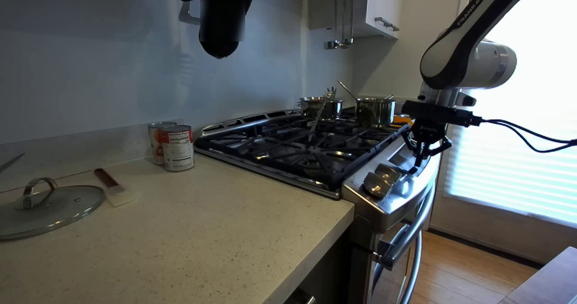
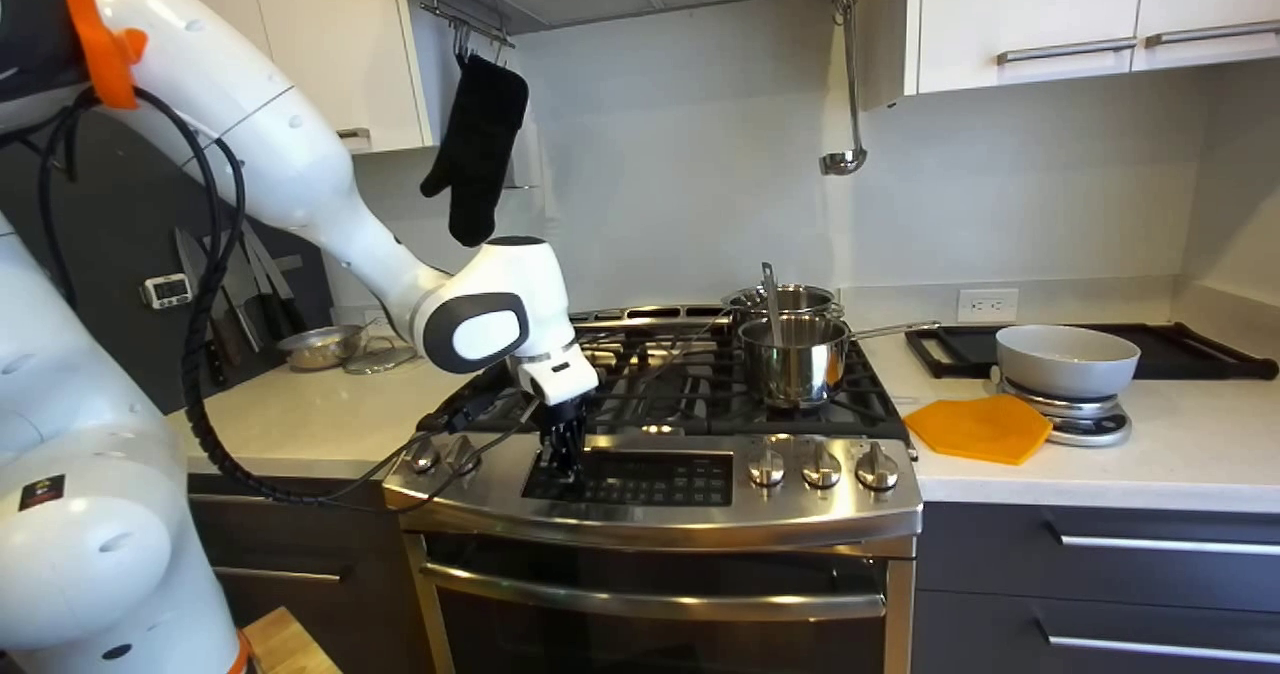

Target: Push the third bottom button from left on the stoves button display

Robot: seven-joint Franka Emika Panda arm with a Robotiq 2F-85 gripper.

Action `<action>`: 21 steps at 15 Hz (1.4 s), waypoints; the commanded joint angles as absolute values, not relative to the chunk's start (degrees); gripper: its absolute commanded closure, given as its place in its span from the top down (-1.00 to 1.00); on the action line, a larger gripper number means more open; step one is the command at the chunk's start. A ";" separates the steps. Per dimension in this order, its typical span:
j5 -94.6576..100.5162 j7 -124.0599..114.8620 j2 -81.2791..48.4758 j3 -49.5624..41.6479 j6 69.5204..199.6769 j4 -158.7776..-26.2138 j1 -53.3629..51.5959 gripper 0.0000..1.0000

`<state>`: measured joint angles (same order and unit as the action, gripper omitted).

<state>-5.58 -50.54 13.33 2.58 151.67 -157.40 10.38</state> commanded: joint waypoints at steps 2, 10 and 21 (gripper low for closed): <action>-5.87 -51.12 11.91 2.12 152.83 -157.15 9.20 -1.00; -6.44 -50.76 11.11 1.75 152.71 -156.92 8.95 -1.00; -7.56 -50.11 10.83 1.34 152.98 -157.06 8.60 -1.00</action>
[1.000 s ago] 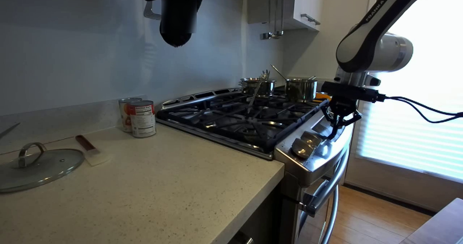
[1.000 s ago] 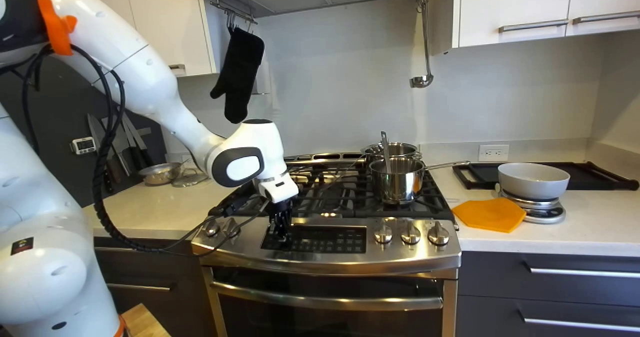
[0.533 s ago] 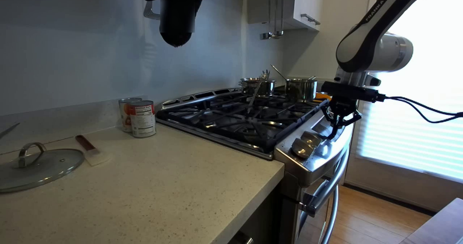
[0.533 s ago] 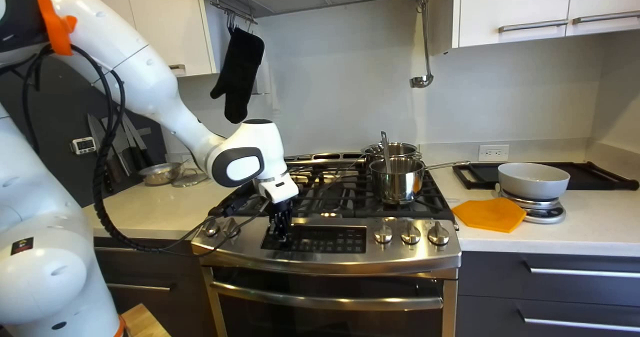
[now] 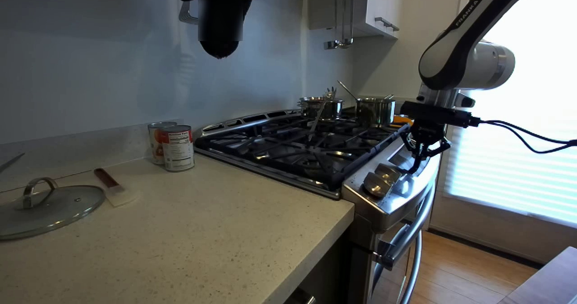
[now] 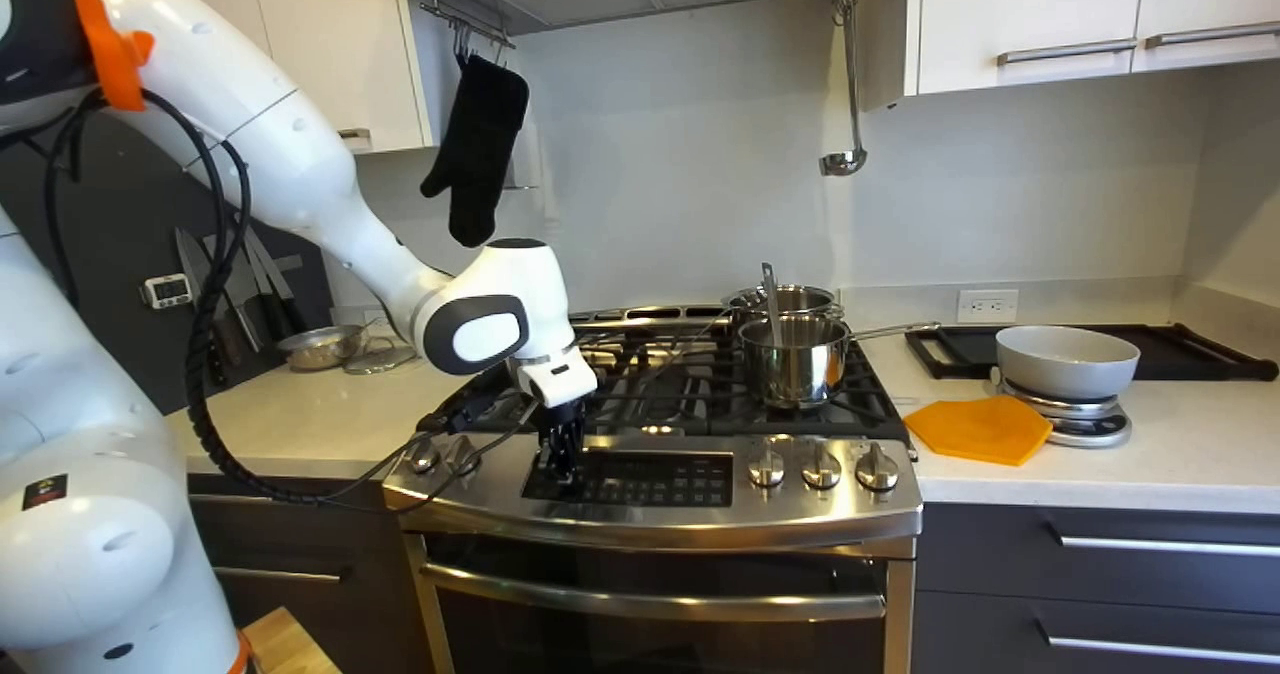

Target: Push the third bottom button from left on the stoves button display

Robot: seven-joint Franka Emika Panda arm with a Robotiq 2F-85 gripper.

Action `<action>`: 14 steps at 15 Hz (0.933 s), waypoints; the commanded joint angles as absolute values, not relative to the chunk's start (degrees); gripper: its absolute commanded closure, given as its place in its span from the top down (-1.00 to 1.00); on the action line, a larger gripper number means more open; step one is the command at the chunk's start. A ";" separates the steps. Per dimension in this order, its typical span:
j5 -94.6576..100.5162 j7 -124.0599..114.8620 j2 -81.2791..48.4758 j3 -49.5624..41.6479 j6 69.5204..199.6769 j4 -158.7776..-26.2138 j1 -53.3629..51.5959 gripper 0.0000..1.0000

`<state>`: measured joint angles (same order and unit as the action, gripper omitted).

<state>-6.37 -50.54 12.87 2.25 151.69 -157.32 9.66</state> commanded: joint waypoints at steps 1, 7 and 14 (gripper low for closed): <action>-7.67 -50.04 10.79 1.29 152.99 -157.06 8.57 -1.00; -8.10 -49.83 10.77 1.09 152.99 -157.13 8.50 -1.00; -8.39 -49.68 10.63 0.89 153.03 -157.07 8.38 -1.00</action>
